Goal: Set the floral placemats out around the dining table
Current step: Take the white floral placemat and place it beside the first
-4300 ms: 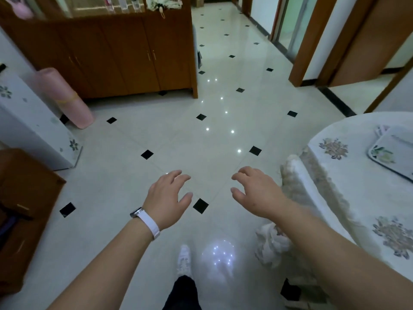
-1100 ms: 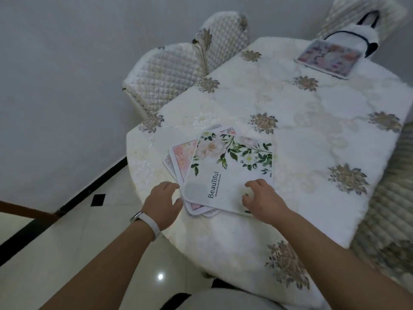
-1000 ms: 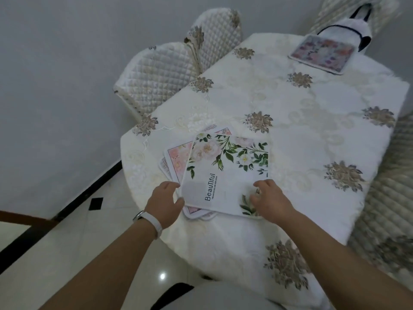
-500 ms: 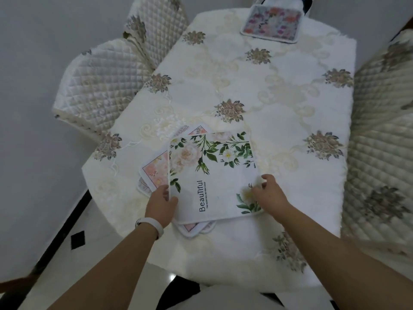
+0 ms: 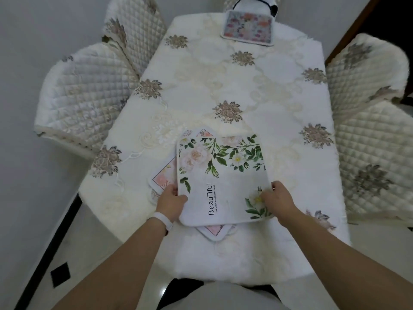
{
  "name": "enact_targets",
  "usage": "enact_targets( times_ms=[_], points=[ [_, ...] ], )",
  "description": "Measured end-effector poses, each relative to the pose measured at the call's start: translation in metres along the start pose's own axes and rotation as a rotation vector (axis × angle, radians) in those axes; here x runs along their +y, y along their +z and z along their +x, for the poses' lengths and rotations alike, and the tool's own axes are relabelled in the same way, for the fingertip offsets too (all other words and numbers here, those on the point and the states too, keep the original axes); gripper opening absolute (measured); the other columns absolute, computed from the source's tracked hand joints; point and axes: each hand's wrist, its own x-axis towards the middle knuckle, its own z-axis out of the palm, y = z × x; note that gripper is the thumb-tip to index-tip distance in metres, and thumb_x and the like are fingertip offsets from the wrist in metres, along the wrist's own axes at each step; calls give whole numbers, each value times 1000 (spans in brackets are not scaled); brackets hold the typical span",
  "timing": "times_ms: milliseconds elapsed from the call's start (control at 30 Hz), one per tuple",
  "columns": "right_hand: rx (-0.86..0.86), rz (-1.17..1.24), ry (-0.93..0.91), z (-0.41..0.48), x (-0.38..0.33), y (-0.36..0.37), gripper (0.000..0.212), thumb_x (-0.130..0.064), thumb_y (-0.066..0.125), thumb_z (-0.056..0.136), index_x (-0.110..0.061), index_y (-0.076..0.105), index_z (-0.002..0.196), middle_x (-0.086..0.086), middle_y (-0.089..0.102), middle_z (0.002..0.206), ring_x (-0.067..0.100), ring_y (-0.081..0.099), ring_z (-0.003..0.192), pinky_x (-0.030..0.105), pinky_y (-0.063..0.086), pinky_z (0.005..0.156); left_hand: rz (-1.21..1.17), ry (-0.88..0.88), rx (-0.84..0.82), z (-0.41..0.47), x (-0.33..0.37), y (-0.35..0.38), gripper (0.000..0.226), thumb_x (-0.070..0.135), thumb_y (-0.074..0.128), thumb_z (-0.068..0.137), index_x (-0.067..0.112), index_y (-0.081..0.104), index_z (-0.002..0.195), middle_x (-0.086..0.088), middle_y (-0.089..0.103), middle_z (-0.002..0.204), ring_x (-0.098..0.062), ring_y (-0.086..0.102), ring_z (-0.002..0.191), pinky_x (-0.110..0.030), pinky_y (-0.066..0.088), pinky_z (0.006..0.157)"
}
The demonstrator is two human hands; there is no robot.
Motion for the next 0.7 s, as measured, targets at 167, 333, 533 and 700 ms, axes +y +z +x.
enact_targets(
  times_ms=[167, 333, 533, 700],
  points=[
    [83, -14, -90, -38, -10, 4, 12, -9, 48, 91, -9, 50, 103, 10, 59, 90, 21, 55, 72, 33, 46, 59, -131, 2, -99, 7, -7, -8, 28, -1, 61, 76, 14, 62, 100, -12, 72, 104, -31, 68, 94, -51, 54, 88],
    [164, 5, -129, -72, -13, -6, 14, -8, 48, 92, -14, 48, 105, 1, 56, 85, 17, 54, 69, 29, 45, 52, -142, 66, -148, 0, 5, -9, 29, -1, 58, 76, 18, 65, 97, -8, 73, 100, -31, 68, 92, -51, 54, 86],
    [301, 106, -83, -102, 0, -33, 13, -9, 48, 92, -13, 49, 104, 3, 57, 84, 18, 54, 65, 30, 45, 51, -98, 143, -271, -7, 32, 14, 33, 4, 55, 77, 14, 62, 107, -10, 71, 104, -30, 68, 89, -52, 57, 79],
    [426, 190, -10, -122, 25, -65, 14, -10, 50, 90, -15, 50, 103, 5, 58, 86, 22, 56, 67, 31, 46, 52, -96, 203, -393, -27, 56, 56, 32, -8, 47, 86, 8, 56, 112, -11, 66, 102, -20, 63, 79, -28, 49, 56]
  ],
)
